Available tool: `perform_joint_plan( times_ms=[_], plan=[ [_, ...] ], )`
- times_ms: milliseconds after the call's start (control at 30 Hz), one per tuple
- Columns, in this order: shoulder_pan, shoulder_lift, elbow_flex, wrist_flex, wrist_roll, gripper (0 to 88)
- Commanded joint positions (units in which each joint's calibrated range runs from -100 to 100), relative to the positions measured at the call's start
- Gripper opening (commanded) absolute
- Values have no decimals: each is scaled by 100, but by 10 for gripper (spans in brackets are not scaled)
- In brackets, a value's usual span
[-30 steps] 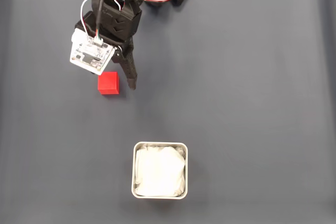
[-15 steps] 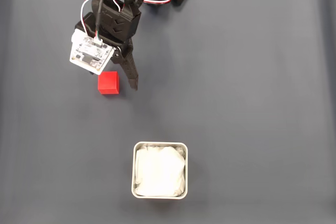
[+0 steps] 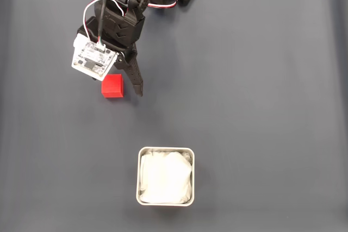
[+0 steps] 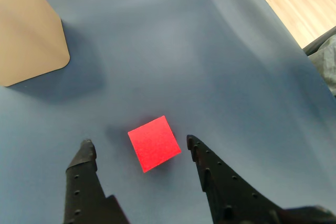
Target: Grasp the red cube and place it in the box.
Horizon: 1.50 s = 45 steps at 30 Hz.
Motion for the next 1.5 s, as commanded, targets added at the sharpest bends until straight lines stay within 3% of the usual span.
perform_joint_plan(
  times_ms=[0,1233,1367,1467],
  plan=[
    [-78,2,-36,-109,-39,403],
    [-419,28,128,-159,-156,405],
    [-426,2,146,-159,-171,380],
    [-419,-15,146,-150,-161,302]
  ],
)
